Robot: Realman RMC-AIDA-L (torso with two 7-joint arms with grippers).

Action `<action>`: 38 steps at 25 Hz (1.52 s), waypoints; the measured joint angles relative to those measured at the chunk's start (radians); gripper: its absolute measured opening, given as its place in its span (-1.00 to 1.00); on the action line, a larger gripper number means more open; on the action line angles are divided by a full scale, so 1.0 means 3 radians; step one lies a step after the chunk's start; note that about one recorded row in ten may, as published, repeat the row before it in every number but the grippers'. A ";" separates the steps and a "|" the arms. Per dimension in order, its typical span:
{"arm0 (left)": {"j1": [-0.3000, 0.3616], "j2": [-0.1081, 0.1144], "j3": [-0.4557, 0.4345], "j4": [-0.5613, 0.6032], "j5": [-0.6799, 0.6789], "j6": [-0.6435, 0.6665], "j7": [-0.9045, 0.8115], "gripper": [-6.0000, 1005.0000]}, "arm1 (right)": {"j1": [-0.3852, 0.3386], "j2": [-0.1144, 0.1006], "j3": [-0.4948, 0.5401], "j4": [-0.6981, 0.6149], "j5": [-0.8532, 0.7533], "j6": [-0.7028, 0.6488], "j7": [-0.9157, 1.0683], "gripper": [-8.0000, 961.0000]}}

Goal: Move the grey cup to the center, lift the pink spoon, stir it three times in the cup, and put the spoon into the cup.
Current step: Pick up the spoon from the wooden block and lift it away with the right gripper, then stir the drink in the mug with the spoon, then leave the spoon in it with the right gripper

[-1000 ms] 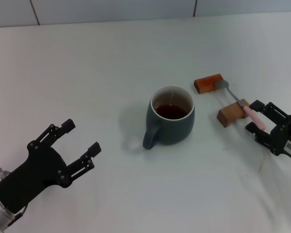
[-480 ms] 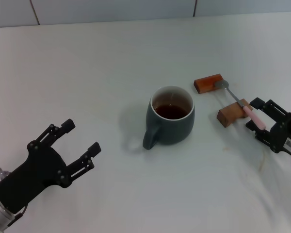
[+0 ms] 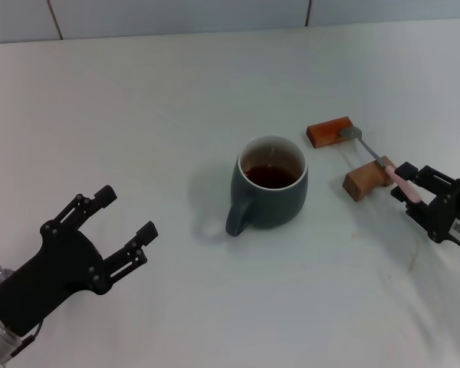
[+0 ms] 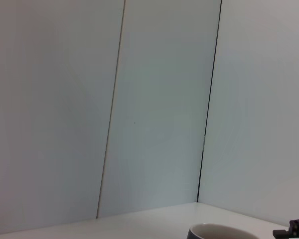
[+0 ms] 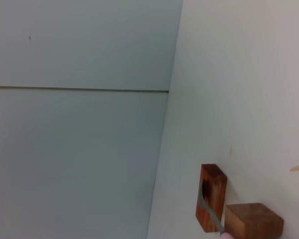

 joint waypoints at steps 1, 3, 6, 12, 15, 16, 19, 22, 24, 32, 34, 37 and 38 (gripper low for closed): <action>0.0000 0.0000 -0.0001 0.0000 0.0000 0.0001 -0.0001 0.68 | -0.0002 0.0000 0.0001 0.0000 0.0001 0.0000 0.0000 0.14; 0.0000 0.0000 -0.0003 0.0000 0.0000 0.0003 -0.0002 0.68 | -0.0005 0.0000 0.0003 0.0001 0.0001 0.0000 0.0000 -0.02; 0.0000 -0.0003 -0.0005 0.0000 0.0000 0.0004 -0.0002 0.68 | -0.0001 0.0000 0.0007 0.0001 0.0002 0.0000 -0.0003 -0.16; 0.0004 -0.0005 -0.0010 0.0000 0.0000 0.0004 -0.0002 0.68 | -0.0001 0.0006 0.0040 0.0013 0.0016 0.0024 -0.0011 -0.42; 0.0006 -0.0005 -0.0010 0.0000 0.0000 0.0004 -0.0002 0.68 | 0.0001 0.0008 0.0085 0.0045 0.0018 0.0027 -0.0073 -0.55; 0.0009 -0.0005 -0.0010 0.0000 0.0000 0.0005 -0.0002 0.68 | 0.0004 0.0008 0.0099 0.0052 0.0018 0.0019 -0.0118 -0.57; 0.0016 -0.0002 -0.0014 0.0001 0.0000 0.0009 0.0003 0.68 | 0.0027 0.0013 0.0249 0.0177 0.0018 -0.0089 -0.0640 -0.62; 0.0021 -0.0001 -0.0036 0.0010 0.0000 0.0009 0.0008 0.68 | 0.0045 0.0018 0.0395 0.0290 0.0018 -0.0189 -0.1162 -0.68; 0.0031 0.0000 -0.0045 0.0012 0.0000 0.0009 0.0019 0.68 | 0.0059 0.0023 0.0594 0.0493 0.0018 -0.0417 -0.2218 -0.72; 0.0035 -0.0002 -0.0047 0.0022 0.0001 -0.0002 0.0026 0.68 | 0.0343 -0.0008 0.0460 0.0345 -0.0061 -0.1355 -0.3871 -0.75; 0.0034 -0.0002 -0.0042 0.0029 0.0006 -0.0009 0.0027 0.68 | 0.0595 -0.0017 0.0164 -0.0197 -0.0097 -0.1691 -0.3653 -0.75; 0.0022 0.0001 -0.0013 0.0048 0.0019 -0.0017 0.0028 0.68 | 0.0739 -0.0024 -0.0005 -0.0532 -0.0098 -0.1813 -0.3259 -0.75; 0.0020 0.0001 -0.0003 0.0050 0.0023 -0.0018 0.0031 0.68 | 0.0826 -0.0036 -0.0120 -0.0754 -0.0095 -0.1868 -0.3010 -0.75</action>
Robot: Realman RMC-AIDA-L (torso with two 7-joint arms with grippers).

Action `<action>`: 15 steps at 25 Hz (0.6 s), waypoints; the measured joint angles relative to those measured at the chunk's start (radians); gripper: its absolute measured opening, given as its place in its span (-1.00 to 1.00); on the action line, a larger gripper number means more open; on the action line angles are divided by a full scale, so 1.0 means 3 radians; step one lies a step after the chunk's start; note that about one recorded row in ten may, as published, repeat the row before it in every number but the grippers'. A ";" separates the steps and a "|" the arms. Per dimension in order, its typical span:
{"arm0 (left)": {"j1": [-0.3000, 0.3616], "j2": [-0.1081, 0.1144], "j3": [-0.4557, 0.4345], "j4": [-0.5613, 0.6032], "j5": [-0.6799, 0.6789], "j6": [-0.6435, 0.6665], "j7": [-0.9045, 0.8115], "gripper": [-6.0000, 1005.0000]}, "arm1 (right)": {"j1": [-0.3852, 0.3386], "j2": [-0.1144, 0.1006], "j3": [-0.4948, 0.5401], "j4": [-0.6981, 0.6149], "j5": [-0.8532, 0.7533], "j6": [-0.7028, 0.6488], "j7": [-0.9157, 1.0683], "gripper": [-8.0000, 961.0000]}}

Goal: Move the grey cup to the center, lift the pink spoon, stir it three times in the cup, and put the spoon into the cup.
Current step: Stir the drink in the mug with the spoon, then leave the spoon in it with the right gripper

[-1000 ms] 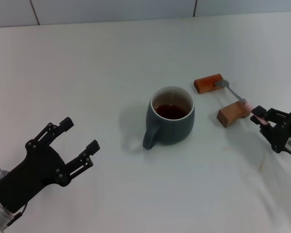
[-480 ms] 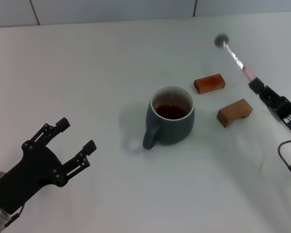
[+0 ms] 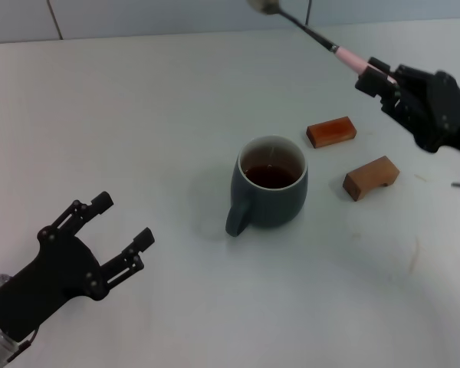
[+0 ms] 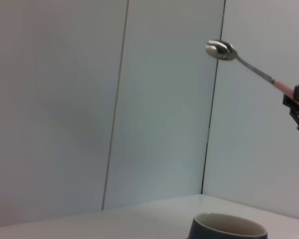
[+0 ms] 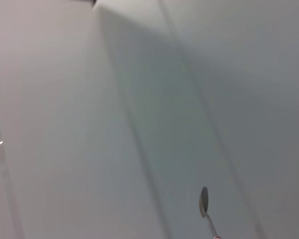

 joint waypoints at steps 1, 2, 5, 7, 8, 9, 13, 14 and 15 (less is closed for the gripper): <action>-0.0007 0.0002 0.0041 0.0005 0.0006 -0.0001 0.0016 0.68 | 0.0102 -0.0023 -0.0148 -0.0277 0.0003 -0.0071 0.0326 -0.75; -0.0007 0.0002 0.0041 0.0005 0.0006 -0.0001 0.0016 0.68 | 0.0156 -0.0038 -0.0226 -0.0444 0.0004 -0.0107 0.0493 -0.75; -0.0015 0.0005 0.0136 0.0008 0.0008 -0.0003 0.0036 0.68 | 0.0243 -0.0065 -0.0379 -0.0756 0.0007 -0.0163 0.0835 -0.75; -0.0026 0.0005 0.0212 0.0025 0.0008 -0.0007 0.0038 0.68 | 0.0324 -0.0091 -0.0589 -0.1115 0.0008 -0.0179 0.1226 -0.75; -0.0033 0.0004 0.0241 0.0033 0.0008 -0.0010 0.0040 0.68 | 0.0352 -0.0102 -0.0706 -0.1285 0.0006 -0.0173 0.1394 -0.75; -0.0044 0.0002 0.0296 0.0045 0.0008 -0.0025 0.0053 0.68 | 0.0380 -0.0114 -0.0846 -0.1475 0.0002 -0.0159 0.1590 -0.75; -0.0058 0.0001 0.0401 0.0047 0.0008 -0.0073 0.0117 0.68 | 0.0440 -0.0179 -0.1499 -0.2119 -0.0024 -0.0122 0.2256 -0.75; -0.0061 0.0001 0.0419 0.0048 0.0008 -0.0083 0.0124 0.68 | 0.0453 -0.0208 -0.1677 -0.2250 -0.0045 -0.0122 0.2385 -0.75; -0.0066 0.0001 0.0433 0.0047 0.0008 -0.0086 0.0126 0.68 | 0.0474 -0.0238 -0.1851 -0.2374 -0.0079 -0.0123 0.2511 -0.75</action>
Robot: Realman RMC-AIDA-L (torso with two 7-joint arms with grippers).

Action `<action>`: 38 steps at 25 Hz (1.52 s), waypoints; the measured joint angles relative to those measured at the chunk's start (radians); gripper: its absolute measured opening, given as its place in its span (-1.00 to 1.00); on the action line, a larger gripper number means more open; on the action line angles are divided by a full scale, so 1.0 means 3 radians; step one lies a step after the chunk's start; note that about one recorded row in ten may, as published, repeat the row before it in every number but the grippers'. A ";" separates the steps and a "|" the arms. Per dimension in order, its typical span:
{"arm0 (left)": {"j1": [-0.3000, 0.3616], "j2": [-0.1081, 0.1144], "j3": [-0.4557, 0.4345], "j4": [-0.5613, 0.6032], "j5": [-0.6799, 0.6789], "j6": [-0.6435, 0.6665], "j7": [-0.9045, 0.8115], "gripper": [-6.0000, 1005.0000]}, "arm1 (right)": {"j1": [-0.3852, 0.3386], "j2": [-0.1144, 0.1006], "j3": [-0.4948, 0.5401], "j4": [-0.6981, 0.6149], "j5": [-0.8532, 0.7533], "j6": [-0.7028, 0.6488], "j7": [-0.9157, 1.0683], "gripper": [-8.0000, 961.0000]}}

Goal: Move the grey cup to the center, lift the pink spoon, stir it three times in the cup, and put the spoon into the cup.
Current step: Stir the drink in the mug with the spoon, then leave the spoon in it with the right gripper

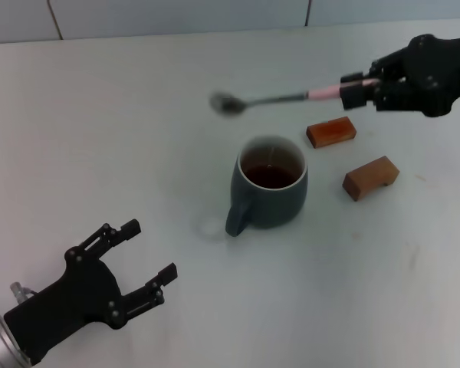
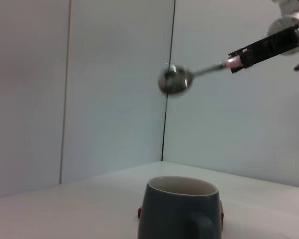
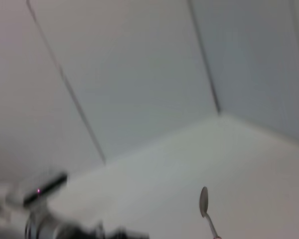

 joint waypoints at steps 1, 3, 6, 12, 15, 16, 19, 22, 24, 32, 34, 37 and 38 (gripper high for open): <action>-0.0003 0.0001 0.0010 0.0000 0.0000 -0.0002 0.0000 0.68 | 0.0085 -0.0045 -0.0227 -0.0204 -0.0159 -0.0034 0.0233 -0.75; -0.0008 0.0003 0.0027 0.0005 0.0000 -0.0006 0.0000 0.68 | 0.0141 -0.0061 -0.0293 -0.0282 -0.0253 -0.0056 0.0313 -0.75; -0.0021 0.0002 0.0041 0.0044 -0.0001 -0.0022 0.0000 0.68 | 0.0441 -0.0089 -0.0423 -0.0500 -0.0715 -0.0229 0.0550 -0.75; -0.0041 0.0005 0.0066 0.0069 0.0000 -0.0053 0.0000 0.68 | 0.0819 -0.0100 -0.0557 -0.0628 -0.1175 -0.0281 0.0711 -0.75; -0.0056 0.0005 0.0071 0.0079 0.0000 -0.0055 -0.0010 0.68 | 0.1041 -0.0102 -0.0642 -0.0603 -0.1422 -0.0287 0.0737 -0.75; -0.0060 0.0005 0.0072 0.0078 -0.0001 -0.0055 -0.0018 0.68 | 0.1102 -0.0101 -0.0682 -0.0580 -0.1497 -0.0283 0.0741 -0.75; -0.0064 0.0004 0.0056 0.0078 -0.0018 -0.0056 -0.0027 0.68 | 0.1305 -0.0071 -0.0861 -0.0425 -0.1717 -0.0266 0.0748 -0.75; -0.0066 0.0003 0.0050 0.0077 -0.0021 -0.0056 -0.0028 0.68 | 0.1423 -0.0047 -0.0978 -0.0295 -0.1823 -0.0253 0.0753 -0.75; -0.0068 0.0003 0.0048 0.0077 -0.0021 -0.0056 -0.0029 0.68 | 0.1451 -0.0041 -0.1010 -0.0262 -0.1848 -0.0242 0.0755 -0.75; -0.0071 -0.0003 0.0015 0.0077 -0.0023 -0.0060 -0.0030 0.68 | 0.1683 0.0103 -0.1366 0.0146 -0.2171 0.0094 0.0761 -0.75; -0.0071 -0.0002 -0.0001 0.0077 -0.0024 -0.0064 -0.0033 0.68 | 0.1724 0.0124 -0.1447 0.0270 -0.2178 0.0181 0.0759 -0.75; -0.0071 -0.0002 -0.0022 0.0077 -0.0025 -0.0066 -0.0036 0.68 | 0.1753 0.0177 -0.1621 0.0349 -0.2180 0.0307 0.0752 -0.75; -0.0071 -0.0002 -0.0031 0.0077 -0.0025 -0.0066 -0.0036 0.68 | 0.1753 0.0177 -0.1621 0.0349 -0.2180 0.0307 0.0752 -0.75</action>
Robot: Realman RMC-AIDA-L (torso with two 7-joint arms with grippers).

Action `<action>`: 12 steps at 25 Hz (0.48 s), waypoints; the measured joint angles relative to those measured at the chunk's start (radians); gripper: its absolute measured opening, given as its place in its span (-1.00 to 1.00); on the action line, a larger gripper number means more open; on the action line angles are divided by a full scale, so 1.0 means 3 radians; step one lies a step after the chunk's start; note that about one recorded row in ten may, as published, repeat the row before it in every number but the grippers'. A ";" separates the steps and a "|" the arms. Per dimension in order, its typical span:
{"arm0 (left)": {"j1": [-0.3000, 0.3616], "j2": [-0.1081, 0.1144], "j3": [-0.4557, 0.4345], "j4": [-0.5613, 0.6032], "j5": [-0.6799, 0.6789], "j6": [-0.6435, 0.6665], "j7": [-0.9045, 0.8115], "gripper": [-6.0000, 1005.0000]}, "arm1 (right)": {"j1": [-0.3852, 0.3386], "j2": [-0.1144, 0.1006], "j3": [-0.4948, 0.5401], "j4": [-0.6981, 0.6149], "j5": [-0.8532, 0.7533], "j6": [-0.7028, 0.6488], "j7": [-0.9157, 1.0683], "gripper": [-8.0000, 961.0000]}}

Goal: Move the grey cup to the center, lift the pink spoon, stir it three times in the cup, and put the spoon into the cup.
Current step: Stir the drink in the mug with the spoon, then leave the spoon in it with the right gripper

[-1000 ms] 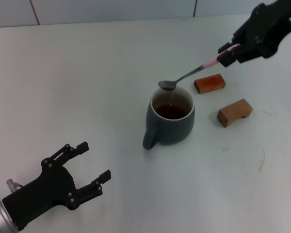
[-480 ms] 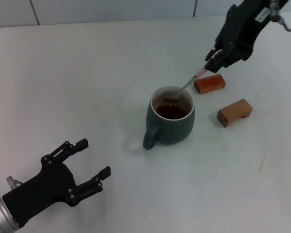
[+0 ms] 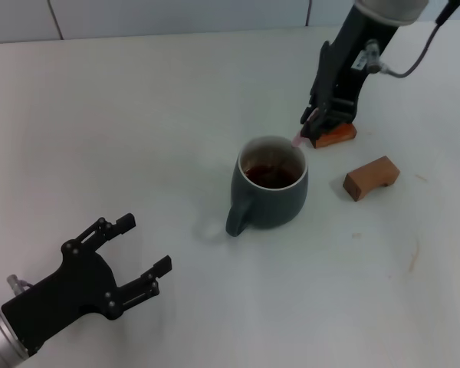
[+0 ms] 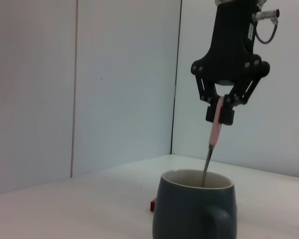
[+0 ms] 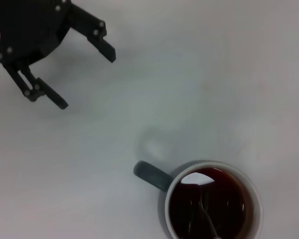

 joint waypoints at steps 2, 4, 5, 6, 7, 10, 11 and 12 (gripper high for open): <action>0.0000 0.0000 -0.0008 0.0000 -0.0001 -0.0002 0.0000 0.68 | 0.0024 0.0018 -0.0043 0.0037 -0.0001 0.0029 -0.0005 -0.75; 0.0000 0.0000 -0.0008 0.0000 -0.0001 -0.0011 -0.0001 0.68 | 0.0060 0.0024 -0.0060 0.0084 -0.0004 0.0040 -0.0007 -0.75; 0.0001 0.0000 -0.0009 0.0000 -0.0001 -0.0017 -0.0002 0.68 | 0.0075 0.0030 -0.0066 0.0101 -0.0005 0.0042 -0.0007 -0.75; 0.0003 0.0000 -0.0009 0.0000 -0.0001 -0.0025 -0.0004 0.68 | 0.0103 0.0045 -0.0071 0.0126 -0.0008 0.0052 -0.0009 -0.75; 0.0003 0.0000 -0.0009 0.0000 -0.0001 -0.0025 -0.0004 0.68 | 0.0103 0.0045 -0.0071 0.0126 -0.0008 0.0052 -0.0009 -0.75; 0.0005 -0.0002 -0.0010 0.0000 -0.0001 -0.0026 -0.0005 0.69 | 0.0128 0.0061 -0.0096 0.0134 -0.0016 0.0170 -0.0007 -0.75; 0.0007 -0.0003 -0.0010 -0.0001 -0.0001 -0.0026 -0.0005 0.69 | 0.0134 0.0062 -0.0102 0.0141 -0.0038 0.0219 0.0004 -0.75; 0.0008 -0.0003 -0.0010 -0.0004 -0.0001 -0.0026 -0.0005 0.69 | 0.0140 0.0062 -0.0106 0.0152 -0.0065 0.0252 0.0015 -0.75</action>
